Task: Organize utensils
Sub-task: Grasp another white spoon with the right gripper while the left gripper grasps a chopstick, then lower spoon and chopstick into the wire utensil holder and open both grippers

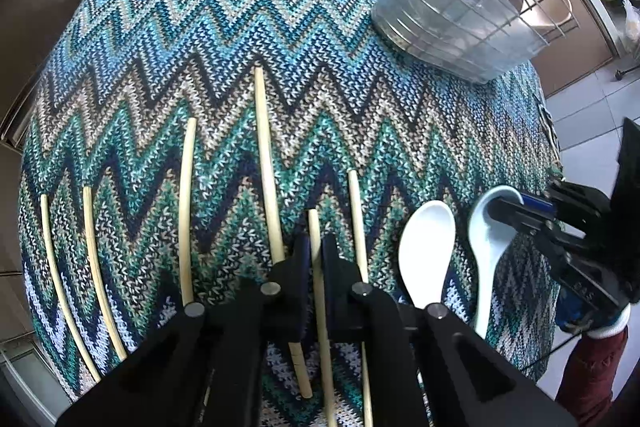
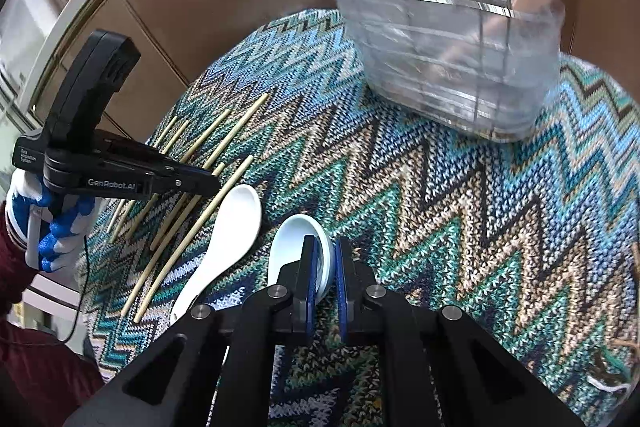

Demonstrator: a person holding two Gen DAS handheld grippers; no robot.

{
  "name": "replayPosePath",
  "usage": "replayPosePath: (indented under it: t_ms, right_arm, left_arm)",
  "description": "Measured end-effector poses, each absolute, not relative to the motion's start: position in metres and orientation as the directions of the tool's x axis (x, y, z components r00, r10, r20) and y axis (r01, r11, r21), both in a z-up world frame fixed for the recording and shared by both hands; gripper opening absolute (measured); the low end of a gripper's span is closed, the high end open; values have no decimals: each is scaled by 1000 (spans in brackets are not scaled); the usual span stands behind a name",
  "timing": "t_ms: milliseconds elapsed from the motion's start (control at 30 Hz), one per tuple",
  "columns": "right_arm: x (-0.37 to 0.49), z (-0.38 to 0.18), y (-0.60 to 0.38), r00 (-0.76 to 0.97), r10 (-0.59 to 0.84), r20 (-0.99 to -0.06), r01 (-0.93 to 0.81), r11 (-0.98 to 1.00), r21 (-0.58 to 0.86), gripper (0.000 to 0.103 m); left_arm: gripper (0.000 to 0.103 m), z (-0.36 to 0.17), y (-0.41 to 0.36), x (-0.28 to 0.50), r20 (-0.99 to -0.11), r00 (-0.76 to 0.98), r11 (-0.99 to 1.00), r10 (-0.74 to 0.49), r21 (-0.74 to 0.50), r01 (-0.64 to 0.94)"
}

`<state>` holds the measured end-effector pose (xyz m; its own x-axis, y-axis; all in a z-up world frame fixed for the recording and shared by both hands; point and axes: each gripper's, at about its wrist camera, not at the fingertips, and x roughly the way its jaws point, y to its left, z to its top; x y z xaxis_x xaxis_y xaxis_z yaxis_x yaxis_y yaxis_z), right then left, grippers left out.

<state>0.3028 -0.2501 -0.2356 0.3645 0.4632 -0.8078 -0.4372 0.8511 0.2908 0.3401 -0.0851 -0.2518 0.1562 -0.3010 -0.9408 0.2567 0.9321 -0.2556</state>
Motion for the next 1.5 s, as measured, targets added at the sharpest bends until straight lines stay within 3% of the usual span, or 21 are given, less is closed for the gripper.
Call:
replayPosePath:
  t_ms: [333, 867, 1267, 1500]
  right_arm:
    - [245, -181, -260, 517, 380, -767, -423, 892, 156, 8]
    - [140, -117, -258, 707, 274, -652, -339, 940, 27, 8]
    - [152, -82, -277, 818, 185, -545, -221, 975, 0, 8]
    - [185, -51, -293, 902, 116, -417, -130, 992, -5, 8]
  left_arm:
    - [4, -213, -65, 296, -873, 314, 917, -373, -295, 270]
    - [4, -109, -21, 215, -669, 591, 892, -452, -341, 296]
    - [4, -58, -33, 225, -540, 714, 892, -446, -334, 304]
    - [4, -9, -63, 260, -399, 794, 881, -458, -319, 349]
